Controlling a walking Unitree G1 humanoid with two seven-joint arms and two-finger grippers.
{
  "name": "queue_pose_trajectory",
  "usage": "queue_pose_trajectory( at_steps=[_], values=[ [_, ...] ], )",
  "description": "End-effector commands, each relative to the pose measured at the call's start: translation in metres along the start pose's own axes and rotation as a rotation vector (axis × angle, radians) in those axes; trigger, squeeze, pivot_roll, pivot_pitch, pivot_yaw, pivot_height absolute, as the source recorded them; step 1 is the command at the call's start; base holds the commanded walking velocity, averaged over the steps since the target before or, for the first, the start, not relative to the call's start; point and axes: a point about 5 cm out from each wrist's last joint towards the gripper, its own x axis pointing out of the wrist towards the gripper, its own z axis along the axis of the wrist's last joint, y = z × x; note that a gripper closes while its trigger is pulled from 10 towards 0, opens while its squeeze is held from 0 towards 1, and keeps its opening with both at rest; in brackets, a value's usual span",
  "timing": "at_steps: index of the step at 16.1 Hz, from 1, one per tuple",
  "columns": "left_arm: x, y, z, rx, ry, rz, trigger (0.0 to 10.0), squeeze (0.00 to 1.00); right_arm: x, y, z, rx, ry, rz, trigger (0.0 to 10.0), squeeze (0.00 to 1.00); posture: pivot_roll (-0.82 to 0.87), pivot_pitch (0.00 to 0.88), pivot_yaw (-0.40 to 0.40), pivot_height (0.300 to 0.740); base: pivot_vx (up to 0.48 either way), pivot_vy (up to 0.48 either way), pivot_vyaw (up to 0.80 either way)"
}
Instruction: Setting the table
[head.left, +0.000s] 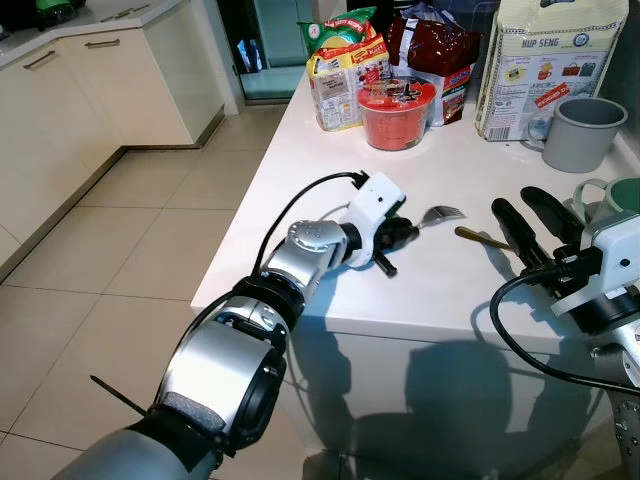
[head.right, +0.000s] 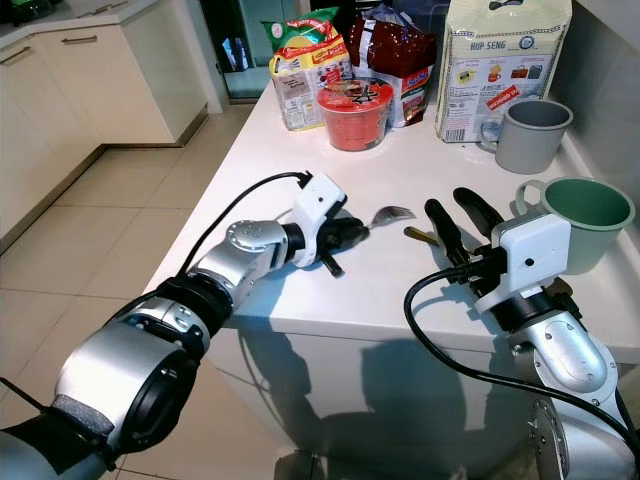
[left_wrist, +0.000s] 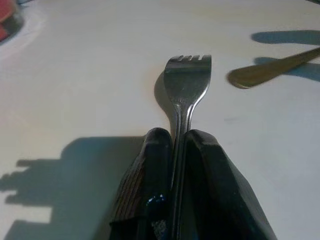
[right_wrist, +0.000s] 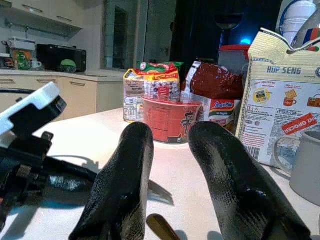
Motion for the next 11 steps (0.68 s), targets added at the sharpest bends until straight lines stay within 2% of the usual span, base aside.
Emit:
queue_pose_trajectory(
  at_steps=[1,3,5,7,11],
  values=[
    [-0.007,0.009,-0.008,-0.042,0.034,0.042,0.0,0.00,0.002,0.003,0.000,0.007,-0.003,0.011,10.0,0.00,-0.20,0.000,0.158,0.740,0.000,0.000,0.00],
    [-0.011,0.020,0.010,-0.031,-0.036,0.073,0.0,0.00,0.002,0.004,-0.001,0.012,-0.002,0.011,10.0,0.00,-0.19,0.000,0.158,0.740,0.000,0.000,0.00],
    [-0.013,0.024,0.020,-0.026,-0.071,0.078,0.0,0.00,0.002,0.005,-0.001,0.014,-0.001,0.012,10.0,0.00,-0.19,0.000,0.157,0.740,0.000,0.000,0.00],
    [-0.018,0.032,0.042,-0.008,-0.154,0.091,0.0,0.00,0.002,0.005,-0.002,0.017,0.002,0.014,10.0,0.00,-0.18,0.000,0.153,0.740,0.000,0.000,0.00],
    [-0.021,0.036,0.060,0.000,-0.218,0.088,0.0,0.00,0.004,0.005,-0.003,0.019,0.003,0.021,10.0,0.00,-0.18,0.000,0.148,0.740,0.000,0.000,0.00]
  ],
)
